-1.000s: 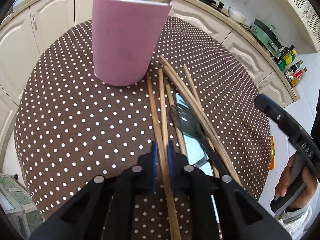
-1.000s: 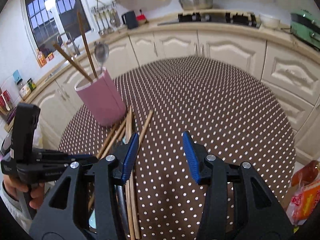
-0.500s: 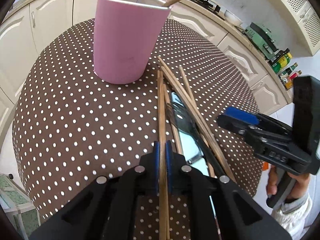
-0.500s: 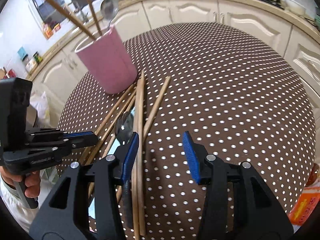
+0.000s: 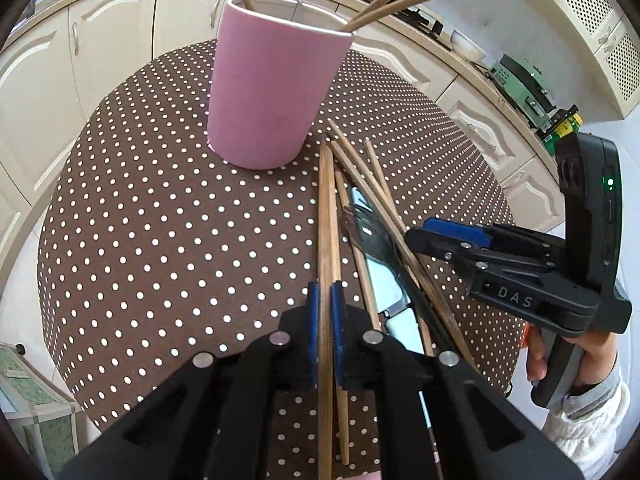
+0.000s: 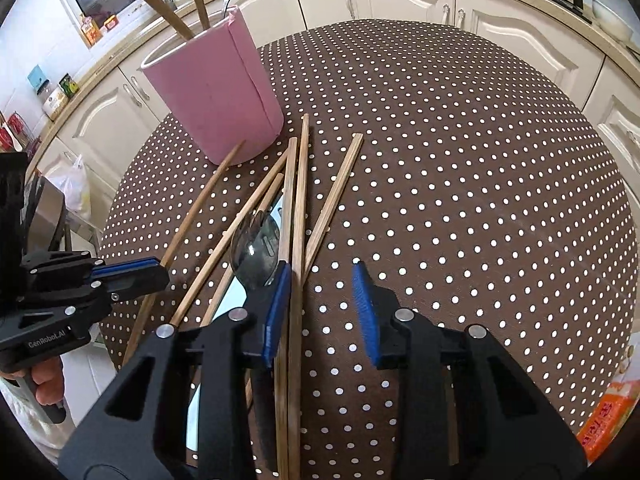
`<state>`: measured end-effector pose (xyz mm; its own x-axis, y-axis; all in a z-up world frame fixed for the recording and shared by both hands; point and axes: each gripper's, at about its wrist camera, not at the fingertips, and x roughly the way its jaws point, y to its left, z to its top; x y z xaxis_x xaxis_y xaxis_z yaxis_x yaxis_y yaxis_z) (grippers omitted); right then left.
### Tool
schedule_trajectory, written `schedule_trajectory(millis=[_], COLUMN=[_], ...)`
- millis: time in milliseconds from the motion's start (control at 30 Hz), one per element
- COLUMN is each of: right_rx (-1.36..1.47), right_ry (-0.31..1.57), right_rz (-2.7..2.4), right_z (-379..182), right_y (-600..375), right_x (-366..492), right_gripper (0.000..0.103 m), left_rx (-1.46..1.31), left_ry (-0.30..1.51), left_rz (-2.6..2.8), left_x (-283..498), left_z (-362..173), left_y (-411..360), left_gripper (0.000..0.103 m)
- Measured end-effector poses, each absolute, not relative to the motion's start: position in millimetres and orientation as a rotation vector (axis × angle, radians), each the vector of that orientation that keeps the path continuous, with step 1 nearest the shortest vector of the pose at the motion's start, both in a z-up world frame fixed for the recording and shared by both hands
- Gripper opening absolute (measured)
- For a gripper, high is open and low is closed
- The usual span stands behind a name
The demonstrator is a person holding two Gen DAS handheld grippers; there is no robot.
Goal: Organize utensils
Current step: 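Lower both tools to the pile and grasp chopsticks with both grippers, then lift a chopstick with the left gripper while the right gripper lifts a chopstick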
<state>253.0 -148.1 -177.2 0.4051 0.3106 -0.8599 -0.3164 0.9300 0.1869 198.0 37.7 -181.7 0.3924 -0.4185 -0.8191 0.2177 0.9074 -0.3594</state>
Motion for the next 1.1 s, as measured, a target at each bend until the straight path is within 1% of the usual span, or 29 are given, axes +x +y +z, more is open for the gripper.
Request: schedule_trajectory(millis=[167, 267, 300, 333, 367, 433, 600, 767, 933, 1100], right_rx=[-0.075, -0.111, -0.107, -0.109, -0.108, -0.116, -0.073, 0.016, 0.134, 0.220], right_ry=[1.111, 1.133, 1.137, 1.141, 1.147, 1.152, 1.114, 1.015, 0.869, 0.711], right_rz=[0.369, 0.334, 0.330, 0.326, 0.329, 0.330, 0.321, 0.324, 0.364, 0.392], right_z=[-174.4, -176.2, -176.5, -176.9, -177.8, -179.8, -174.7, -158.5, -130.0, -100.9], right_y=[-140.3, -135.4, -136.4, -136.4, -136.0, -134.2, -141.8, -167.5, -190.7, -207.5], right_x=[261.8, 270.4, 272.3, 274.5, 275.7, 277.3, 276.7, 265.8, 248.5, 229.2], right_gripper=[0.032, 0.030, 0.022, 0.017, 0.012, 0.008, 0.006, 0.006, 0.006, 0.006], left_rx=[-0.209, -0.209, -0.208, -0.209, -0.210, -0.210, -0.212, -0.207, -0.186, -0.149], left_ry=[1.097, 1.096, 1.095, 1.093, 1.093, 1.090, 1.076, 1.025, 0.939, 0.796], left_rz=[-0.403, -0.402, -0.404, -0.405, -0.405, -0.407, -0.412, -0.447, -0.499, -0.519], left_x=[200.5, 202.8, 203.3, 203.4, 203.7, 205.4, 206.5, 200.7, 187.5, 166.8], left_z=[-181.6, -179.7, -179.3, -179.1, -178.4, -177.8, -173.2, -159.5, -138.9, -108.7], left_y=[35.0, 31.5, 30.9, 30.9, 31.5, 31.8, 31.2, 25.1, 16.6, 10.0], left_gripper=[0.006, 0.006, 0.006, 0.006, 0.006, 0.006, 0.006, 0.006, 0.006, 0.006])
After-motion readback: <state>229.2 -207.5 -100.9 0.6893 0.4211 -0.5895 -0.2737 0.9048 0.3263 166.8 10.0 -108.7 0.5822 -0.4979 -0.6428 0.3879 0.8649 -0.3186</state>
